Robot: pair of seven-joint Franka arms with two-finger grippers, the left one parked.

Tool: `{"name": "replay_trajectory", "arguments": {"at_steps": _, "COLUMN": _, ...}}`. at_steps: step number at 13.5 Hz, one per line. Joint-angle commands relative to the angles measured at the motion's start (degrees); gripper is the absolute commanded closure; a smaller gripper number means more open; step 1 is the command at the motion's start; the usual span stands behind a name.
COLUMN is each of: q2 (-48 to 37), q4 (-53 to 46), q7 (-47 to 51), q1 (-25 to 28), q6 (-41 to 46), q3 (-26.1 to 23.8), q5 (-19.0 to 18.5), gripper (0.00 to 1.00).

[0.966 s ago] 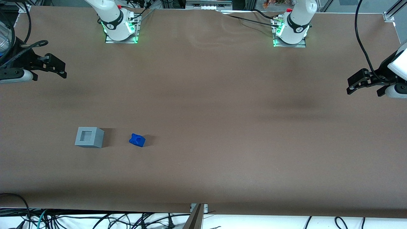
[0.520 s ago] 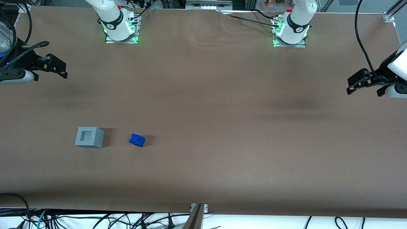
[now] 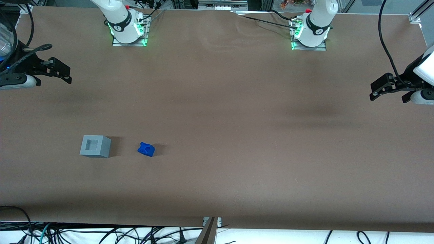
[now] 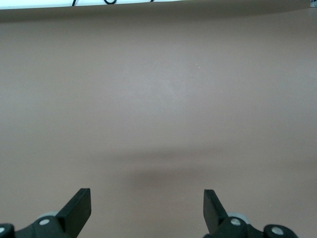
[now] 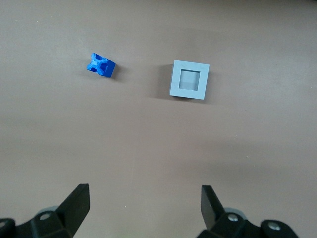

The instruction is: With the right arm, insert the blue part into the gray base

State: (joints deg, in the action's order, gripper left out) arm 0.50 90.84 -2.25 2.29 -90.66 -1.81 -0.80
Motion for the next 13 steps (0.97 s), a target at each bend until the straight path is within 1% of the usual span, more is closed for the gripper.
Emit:
{"name": "replay_trajectory", "arguments": {"at_steps": 1, "q2": -0.9, "q4": 0.8, "q7": -0.2, "q1": -0.3, "q6": 0.0, "q3": -0.1, "q5": -0.6, "gripper": 0.01}}
{"name": "replay_trajectory", "arguments": {"at_steps": 10, "q2": -0.3, "q4": 1.5, "q7": 1.1, "q1": -0.3, "q6": -0.9, "q3": -0.2, "q5": -0.5, "gripper": 0.01}}
{"name": "replay_trajectory", "arguments": {"at_steps": 11, "q2": 1.1, "q4": 2.1, "q7": 5.1, "q1": -0.2, "q6": -2.1, "q3": -0.6, "q5": -0.4, "gripper": 0.01}}
{"name": "replay_trajectory", "arguments": {"at_steps": 13, "q2": 6.8, "q4": 3.5, "q7": 15.5, "q1": -0.1, "q6": -9.4, "q3": -2.4, "q5": 0.1, "gripper": 0.01}}
